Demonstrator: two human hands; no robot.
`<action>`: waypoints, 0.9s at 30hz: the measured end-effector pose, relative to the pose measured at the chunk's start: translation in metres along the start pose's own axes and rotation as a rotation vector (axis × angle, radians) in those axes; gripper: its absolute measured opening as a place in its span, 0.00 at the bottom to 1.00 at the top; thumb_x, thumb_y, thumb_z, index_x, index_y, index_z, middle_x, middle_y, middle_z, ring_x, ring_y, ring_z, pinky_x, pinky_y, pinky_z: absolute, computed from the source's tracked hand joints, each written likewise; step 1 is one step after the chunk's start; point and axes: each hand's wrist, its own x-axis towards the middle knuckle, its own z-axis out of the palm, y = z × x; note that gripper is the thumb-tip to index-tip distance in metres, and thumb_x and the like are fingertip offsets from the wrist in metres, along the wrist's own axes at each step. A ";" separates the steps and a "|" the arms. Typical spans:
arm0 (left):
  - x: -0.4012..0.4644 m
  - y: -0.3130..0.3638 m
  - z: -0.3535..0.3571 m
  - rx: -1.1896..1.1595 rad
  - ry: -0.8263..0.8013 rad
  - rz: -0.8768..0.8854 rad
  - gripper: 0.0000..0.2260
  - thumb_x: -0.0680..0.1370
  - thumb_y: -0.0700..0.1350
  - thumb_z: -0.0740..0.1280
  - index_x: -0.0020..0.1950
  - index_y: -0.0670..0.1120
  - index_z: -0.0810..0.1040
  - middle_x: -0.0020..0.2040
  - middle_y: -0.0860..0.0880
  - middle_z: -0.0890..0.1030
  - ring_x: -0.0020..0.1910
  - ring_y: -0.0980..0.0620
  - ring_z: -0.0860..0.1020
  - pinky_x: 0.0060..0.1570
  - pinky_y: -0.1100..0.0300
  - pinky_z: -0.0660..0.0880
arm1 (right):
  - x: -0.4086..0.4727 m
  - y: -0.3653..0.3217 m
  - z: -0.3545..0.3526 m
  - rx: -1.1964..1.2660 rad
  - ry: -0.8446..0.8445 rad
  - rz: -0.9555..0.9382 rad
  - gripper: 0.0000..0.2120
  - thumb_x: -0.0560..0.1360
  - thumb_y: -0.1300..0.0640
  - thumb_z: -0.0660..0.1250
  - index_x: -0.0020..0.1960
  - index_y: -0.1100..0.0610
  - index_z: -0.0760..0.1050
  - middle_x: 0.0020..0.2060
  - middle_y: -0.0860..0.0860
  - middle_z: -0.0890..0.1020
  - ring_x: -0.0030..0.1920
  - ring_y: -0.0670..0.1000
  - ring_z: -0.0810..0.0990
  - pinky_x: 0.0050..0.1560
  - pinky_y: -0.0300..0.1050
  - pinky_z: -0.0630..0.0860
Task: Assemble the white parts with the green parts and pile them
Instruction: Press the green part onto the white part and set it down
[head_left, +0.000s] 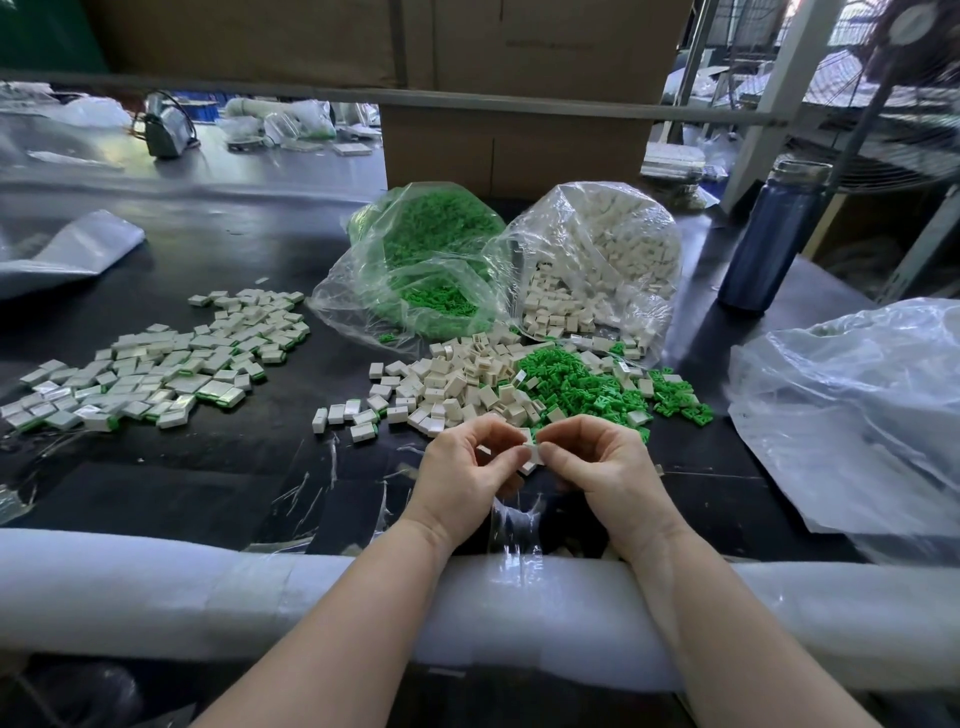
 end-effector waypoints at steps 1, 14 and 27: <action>0.000 -0.001 0.000 -0.007 0.006 0.000 0.03 0.73 0.36 0.69 0.44 0.43 0.78 0.35 0.47 0.80 0.28 0.56 0.78 0.32 0.64 0.77 | 0.000 0.000 0.000 0.005 -0.008 0.008 0.07 0.70 0.66 0.72 0.39 0.55 0.81 0.34 0.51 0.83 0.36 0.49 0.82 0.38 0.39 0.78; 0.011 -0.011 -0.018 0.012 0.739 -0.107 0.06 0.77 0.37 0.65 0.49 0.46 0.79 0.47 0.42 0.82 0.39 0.52 0.80 0.45 0.60 0.78 | 0.001 0.001 -0.003 0.005 0.111 0.069 0.07 0.71 0.65 0.70 0.39 0.55 0.81 0.30 0.46 0.81 0.31 0.41 0.77 0.30 0.34 0.74; 0.010 -0.008 -0.021 0.316 0.690 -0.316 0.21 0.75 0.37 0.66 0.67 0.35 0.69 0.69 0.41 0.60 0.65 0.42 0.67 0.64 0.61 0.62 | 0.009 0.011 -0.011 -0.251 0.511 0.054 0.08 0.74 0.59 0.68 0.36 0.54 0.77 0.32 0.48 0.78 0.35 0.48 0.75 0.39 0.44 0.73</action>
